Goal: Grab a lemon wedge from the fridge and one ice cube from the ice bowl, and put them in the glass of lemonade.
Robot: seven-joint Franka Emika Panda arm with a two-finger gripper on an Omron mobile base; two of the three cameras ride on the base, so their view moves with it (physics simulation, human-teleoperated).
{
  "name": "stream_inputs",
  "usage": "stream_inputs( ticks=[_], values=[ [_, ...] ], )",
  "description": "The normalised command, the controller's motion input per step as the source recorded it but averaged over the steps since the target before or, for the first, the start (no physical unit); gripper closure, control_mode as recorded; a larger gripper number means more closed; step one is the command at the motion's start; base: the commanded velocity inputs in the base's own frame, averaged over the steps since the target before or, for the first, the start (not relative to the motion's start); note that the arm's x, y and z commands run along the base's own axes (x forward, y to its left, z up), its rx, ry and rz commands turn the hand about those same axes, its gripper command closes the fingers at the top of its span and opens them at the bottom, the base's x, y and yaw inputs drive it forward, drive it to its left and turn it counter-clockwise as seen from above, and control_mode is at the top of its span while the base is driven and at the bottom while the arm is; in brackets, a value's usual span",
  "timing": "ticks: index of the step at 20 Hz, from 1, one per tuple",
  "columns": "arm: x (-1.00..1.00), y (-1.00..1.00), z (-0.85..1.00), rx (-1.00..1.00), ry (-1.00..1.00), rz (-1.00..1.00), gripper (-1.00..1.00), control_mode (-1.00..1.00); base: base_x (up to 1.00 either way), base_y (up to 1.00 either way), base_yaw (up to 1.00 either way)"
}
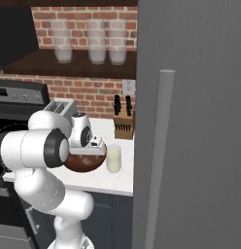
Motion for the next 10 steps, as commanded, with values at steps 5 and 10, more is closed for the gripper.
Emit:
stream_inputs(
  ticks=[5, 10],
  values=[
    [-0.30, 0.01, -0.03, -0.01, -0.01, 0.04, -1.00, -1.00, 0.00, 0.00, 0.00],
    [-0.11, 0.00, 0.00, 0.00, 0.00, 0.03, -1.00, -1.00, 0.00, 0.00, 0.00]
  ],
)
